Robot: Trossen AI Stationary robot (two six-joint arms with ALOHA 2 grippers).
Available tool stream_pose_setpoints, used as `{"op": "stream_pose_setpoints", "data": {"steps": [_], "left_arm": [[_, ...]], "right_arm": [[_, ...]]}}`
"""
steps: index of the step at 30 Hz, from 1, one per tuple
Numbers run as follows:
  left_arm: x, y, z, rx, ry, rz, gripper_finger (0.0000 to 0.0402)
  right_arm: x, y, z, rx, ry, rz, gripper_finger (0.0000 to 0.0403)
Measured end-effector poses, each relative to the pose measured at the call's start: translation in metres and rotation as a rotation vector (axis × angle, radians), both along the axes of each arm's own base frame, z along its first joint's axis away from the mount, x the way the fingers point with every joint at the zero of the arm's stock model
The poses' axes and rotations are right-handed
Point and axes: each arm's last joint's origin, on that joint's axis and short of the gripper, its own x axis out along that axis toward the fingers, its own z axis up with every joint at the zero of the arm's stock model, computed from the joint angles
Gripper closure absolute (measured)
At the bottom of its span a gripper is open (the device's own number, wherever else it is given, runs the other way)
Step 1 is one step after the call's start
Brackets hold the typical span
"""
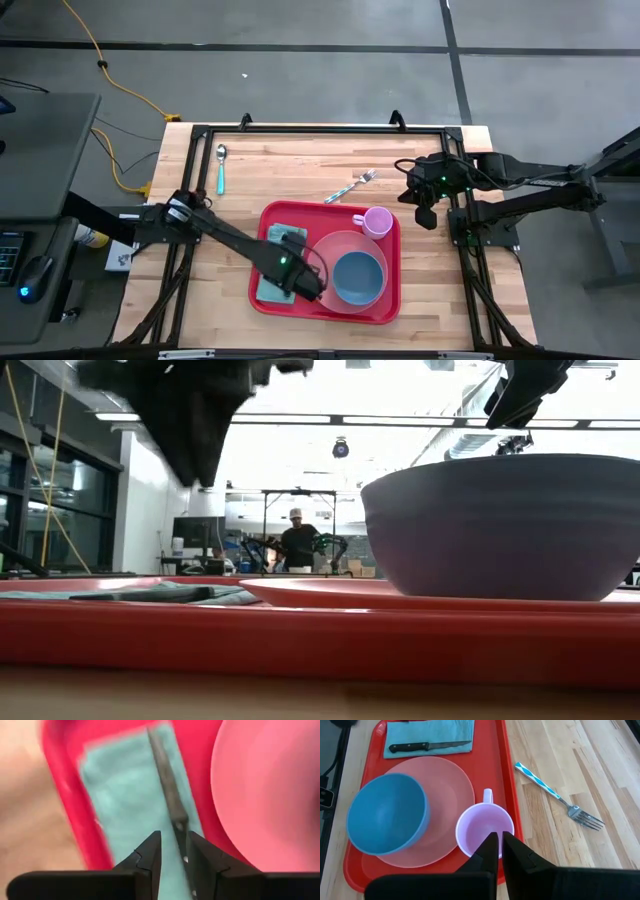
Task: Set up tray
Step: Put the green patterned fork beside the black knife on top of the blue napkin on the red tray
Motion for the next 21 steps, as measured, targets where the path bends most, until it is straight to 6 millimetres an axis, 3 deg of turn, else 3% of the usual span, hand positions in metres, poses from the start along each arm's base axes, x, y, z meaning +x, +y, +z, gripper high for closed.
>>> {"op": "stream_pose_setpoints", "data": {"steps": [5,11,17,21], "left_arm": [[0.018,0.040,0.032,0.097,0.070,-0.243,0.0284],[0.049,0.117,0.063,0.107,0.068,-0.533,0.0284],[0.063,0.194,0.066,0.063,0.035,-0.771,0.0284],[0.075,0.230,0.058,0.091,-0.004,-0.981,0.0279]], "right_arm": [[0.000,0.000,0.000,-0.004,0.000,0.006,0.0403],[0.000,0.000,0.000,0.006,0.000,0.006,0.0403],[0.000,0.001,0.000,0.031,0.003,0.006,0.0403],[-0.001,0.001,0.000,0.034,0.002,0.003,0.0403]]}}
